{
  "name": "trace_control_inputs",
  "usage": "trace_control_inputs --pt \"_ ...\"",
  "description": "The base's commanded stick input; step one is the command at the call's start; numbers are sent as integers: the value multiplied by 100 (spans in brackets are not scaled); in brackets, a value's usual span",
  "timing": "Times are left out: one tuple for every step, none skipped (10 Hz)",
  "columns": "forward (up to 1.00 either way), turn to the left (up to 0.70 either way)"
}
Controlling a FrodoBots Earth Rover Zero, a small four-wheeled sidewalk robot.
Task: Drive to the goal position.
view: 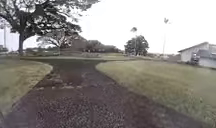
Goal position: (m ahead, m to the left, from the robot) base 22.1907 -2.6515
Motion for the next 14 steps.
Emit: trace_control_inputs --pt "0 -100" --pt "0 -100" --pt "0 -100" --pt "0 -100" --pt "0 -100" --pt "0 -100" --pt "0 -100" --pt "0 -100" --pt "0 -100" --pt "0 -100" --pt "0 -100" --pt "0 -100" --pt "0 -100" --pt "0 -100"
